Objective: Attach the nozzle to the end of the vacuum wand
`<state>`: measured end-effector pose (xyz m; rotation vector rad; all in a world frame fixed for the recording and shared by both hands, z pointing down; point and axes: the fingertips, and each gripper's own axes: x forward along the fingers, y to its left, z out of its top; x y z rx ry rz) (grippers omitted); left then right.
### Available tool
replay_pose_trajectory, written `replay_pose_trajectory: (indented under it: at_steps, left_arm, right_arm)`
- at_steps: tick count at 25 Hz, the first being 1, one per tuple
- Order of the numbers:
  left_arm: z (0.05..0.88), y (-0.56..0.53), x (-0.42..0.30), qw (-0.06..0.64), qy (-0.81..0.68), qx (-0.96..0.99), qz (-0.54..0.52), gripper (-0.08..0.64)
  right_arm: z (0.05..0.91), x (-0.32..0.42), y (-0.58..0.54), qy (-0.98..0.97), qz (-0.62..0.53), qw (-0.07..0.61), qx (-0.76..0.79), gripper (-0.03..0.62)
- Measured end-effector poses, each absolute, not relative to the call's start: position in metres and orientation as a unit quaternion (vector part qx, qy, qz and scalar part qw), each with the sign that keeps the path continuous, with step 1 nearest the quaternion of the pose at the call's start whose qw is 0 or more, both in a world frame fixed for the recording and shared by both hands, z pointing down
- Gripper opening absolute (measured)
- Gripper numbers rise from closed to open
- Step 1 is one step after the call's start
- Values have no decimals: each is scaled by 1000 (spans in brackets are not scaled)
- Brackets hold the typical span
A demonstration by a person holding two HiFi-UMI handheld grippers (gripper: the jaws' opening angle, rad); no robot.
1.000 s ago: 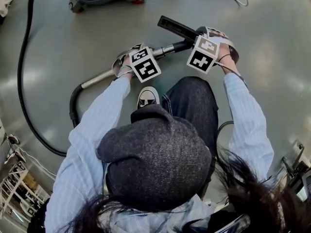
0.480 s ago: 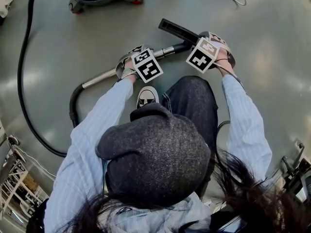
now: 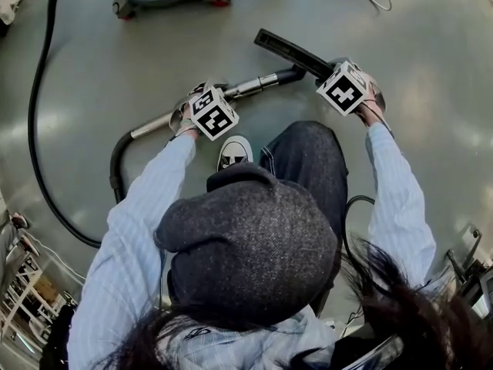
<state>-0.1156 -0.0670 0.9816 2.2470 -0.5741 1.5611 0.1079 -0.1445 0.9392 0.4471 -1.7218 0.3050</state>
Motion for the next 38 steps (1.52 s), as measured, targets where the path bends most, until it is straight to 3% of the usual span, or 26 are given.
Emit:
replay_pose_trajectory:
  at_steps: [5,10,18,26,33,38]
  left_arm:
    - [983,-71,-111,154,-214,805,531,192]
    - [989,-70,-100,115,-129,814,554,170]
    - [987,-69,-103,142,-139,818,539,172]
    - [984,-64,-93,142,-156,809,549,175]
    - [976,-63,-97,175,-181,798,548,175]
    - [972,-63,-112,180,-238,785,544,181]
  right_arm:
    - [933,102,-148,-763,132,601,196,225]
    - [925,90,-150,-780,140,580,191,225]
    - [920,76,-145,-775,105,592,196,227]
    - [919,74,-133,-763,193,587,190,227]
    - [914,96,-133,-742,104,619,235,227]
    - [907,110,-136,-753,110,592,266,227]
